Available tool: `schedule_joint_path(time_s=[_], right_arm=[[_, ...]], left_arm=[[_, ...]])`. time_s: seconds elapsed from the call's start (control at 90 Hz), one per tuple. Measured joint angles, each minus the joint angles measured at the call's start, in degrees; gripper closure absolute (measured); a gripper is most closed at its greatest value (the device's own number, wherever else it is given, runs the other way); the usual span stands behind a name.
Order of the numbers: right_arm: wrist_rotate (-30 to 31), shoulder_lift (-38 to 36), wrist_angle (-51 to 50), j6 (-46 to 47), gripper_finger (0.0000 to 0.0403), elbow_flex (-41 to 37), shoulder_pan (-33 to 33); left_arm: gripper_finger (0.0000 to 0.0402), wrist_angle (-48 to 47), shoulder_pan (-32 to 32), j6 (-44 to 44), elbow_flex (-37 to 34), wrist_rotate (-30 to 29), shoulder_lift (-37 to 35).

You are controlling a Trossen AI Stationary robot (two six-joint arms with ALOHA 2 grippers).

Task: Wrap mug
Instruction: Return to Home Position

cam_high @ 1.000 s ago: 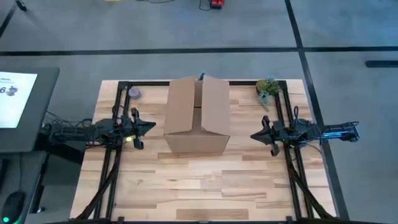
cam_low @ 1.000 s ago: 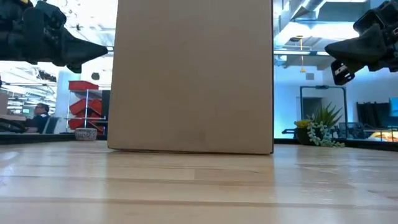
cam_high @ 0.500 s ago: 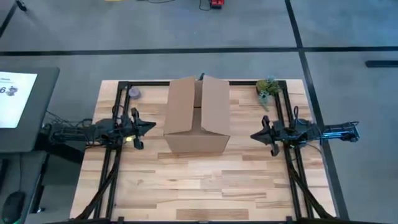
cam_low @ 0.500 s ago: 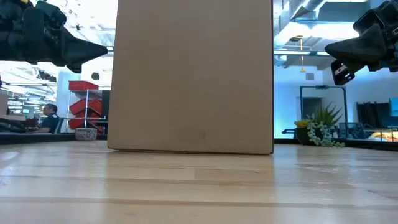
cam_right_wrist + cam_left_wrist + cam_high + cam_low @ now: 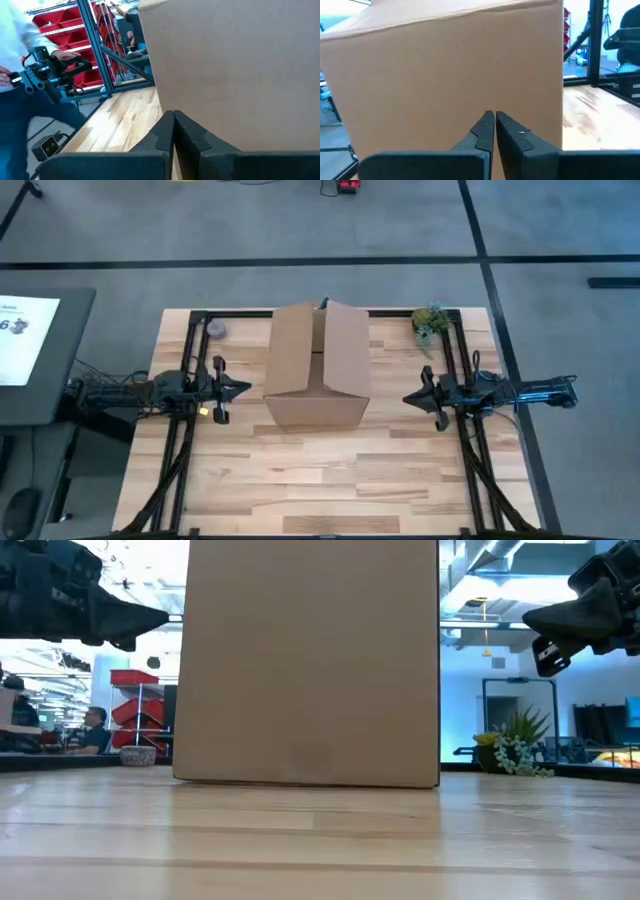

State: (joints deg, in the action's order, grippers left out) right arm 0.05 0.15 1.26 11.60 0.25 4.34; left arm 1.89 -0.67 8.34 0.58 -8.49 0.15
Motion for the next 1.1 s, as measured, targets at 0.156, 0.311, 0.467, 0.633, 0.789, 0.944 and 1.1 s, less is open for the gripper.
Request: schedule_joint_path(time_s=[0.156,0.311,0.467,0.633,0.789,0.944,1.1], right_arm=[[0.00,-0.01,0.00,0.00,0.0403,0.00,0.02],[0.00,-0.01,0.00,0.00,0.0403,0.00,0.00],[0.00,0.01,0.02,0.00,0.0403,0.00,0.02],[0.00,0.00,0.02,0.00,0.0403,0.00,0.01],[0.00,0.01,0.02,0.00,0.0403,0.00,0.00],[0.00,0.01,0.02,0.00,0.0403,0.00,0.00],[0.00,0.00,0.02,0.00,0.0403,0.00,0.01]], left_arm=[[0.0402,-0.02,0.00,-2.45,0.00,0.11,0.10],[0.0402,0.00,0.00,-4.66,0.00,0.11,0.10],[0.0402,0.00,0.00,-5.16,0.00,0.11,0.10],[0.0402,0.02,0.00,-5.16,0.00,0.09,0.10],[0.0402,0.02,0.00,-5.16,0.00,0.09,0.10],[0.0402,0.02,0.00,-5.16,0.00,0.09,0.10],[0.0402,0.04,0.00,-5.16,0.00,0.09,0.10]])
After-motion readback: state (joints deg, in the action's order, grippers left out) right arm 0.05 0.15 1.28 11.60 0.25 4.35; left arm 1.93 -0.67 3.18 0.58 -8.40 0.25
